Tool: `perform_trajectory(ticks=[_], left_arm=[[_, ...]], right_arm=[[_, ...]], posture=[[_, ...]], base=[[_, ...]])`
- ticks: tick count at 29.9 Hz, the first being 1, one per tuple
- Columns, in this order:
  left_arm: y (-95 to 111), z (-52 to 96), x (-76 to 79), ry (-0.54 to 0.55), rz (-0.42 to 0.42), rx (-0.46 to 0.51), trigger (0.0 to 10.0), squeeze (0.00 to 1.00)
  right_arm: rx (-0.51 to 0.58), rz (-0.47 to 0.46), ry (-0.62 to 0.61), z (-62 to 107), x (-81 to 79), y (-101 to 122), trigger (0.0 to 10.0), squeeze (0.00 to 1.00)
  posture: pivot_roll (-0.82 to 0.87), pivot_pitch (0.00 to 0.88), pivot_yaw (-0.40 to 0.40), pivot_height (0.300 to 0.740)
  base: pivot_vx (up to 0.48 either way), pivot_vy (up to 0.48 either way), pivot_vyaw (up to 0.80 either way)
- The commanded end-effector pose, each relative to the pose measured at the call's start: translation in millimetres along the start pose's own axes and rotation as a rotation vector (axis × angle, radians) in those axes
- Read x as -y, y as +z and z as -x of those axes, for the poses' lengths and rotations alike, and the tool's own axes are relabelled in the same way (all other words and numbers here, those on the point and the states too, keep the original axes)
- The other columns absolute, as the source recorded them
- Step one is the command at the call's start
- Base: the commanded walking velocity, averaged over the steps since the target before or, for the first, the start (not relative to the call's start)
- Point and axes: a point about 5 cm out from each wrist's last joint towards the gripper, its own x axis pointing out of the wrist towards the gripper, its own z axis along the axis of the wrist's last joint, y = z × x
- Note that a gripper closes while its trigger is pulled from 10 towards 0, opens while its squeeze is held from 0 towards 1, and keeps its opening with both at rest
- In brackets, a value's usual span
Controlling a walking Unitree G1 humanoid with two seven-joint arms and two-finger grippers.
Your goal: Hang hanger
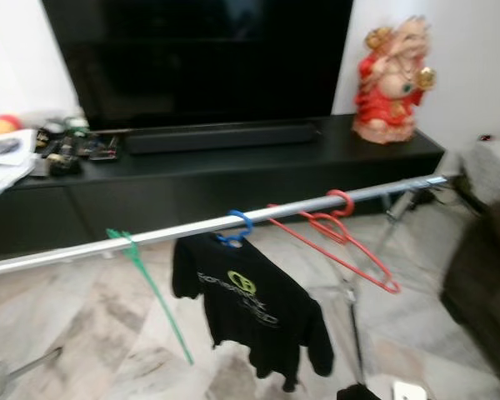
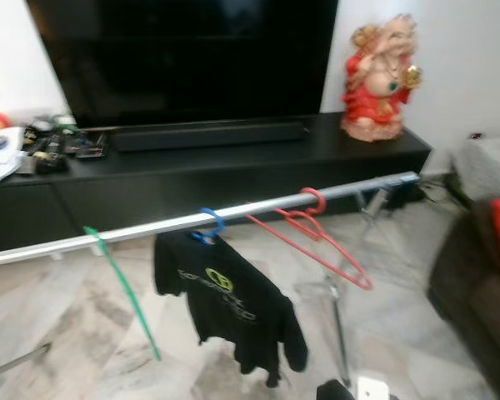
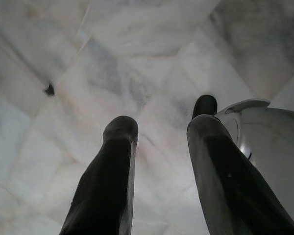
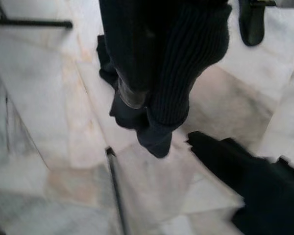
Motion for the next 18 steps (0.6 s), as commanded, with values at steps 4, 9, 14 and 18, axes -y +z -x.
perform_trajectory(ticks=[4,9,14,18], left_arm=[[-13.1,2.9,-5.3,0.021,0.0,-0.04,10.0,0.0],[-14.4,3.3,-5.9,0.021,-0.015,-0.045,10.0,0.0],[-13.6,3.3,-7.1,0.02,-0.024,-0.045,10.0,0.0],[-11.6,3.1,-7.8,0.029,-0.017,-0.034,10.0,0.0]], right_arm=[[0.024,-0.001,0.024,-1.6,-4.3,7.8,10.0,0.0],[0.023,-0.002,0.028,-1.8,-4.8,8.2,10.0,0.0],[0.014,-0.03,0.021,-1.8,-5.7,6.9,10.0,0.0],[0.011,-0.021,0.023,-1.9,-6.0,7.0,10.0,0.0]], posture=[[0.09,0.0,-0.024,0.74],[0.08,0.0,-0.015,0.74],[0.07,0.0,-0.007,0.74],[0.08,0.0,-0.009,0.74]], base=[[0.0,0.0,0.8],[0.0,-0.366,0.8],[0.0,-0.45,0.12],[0.0,-0.351,0.0]])
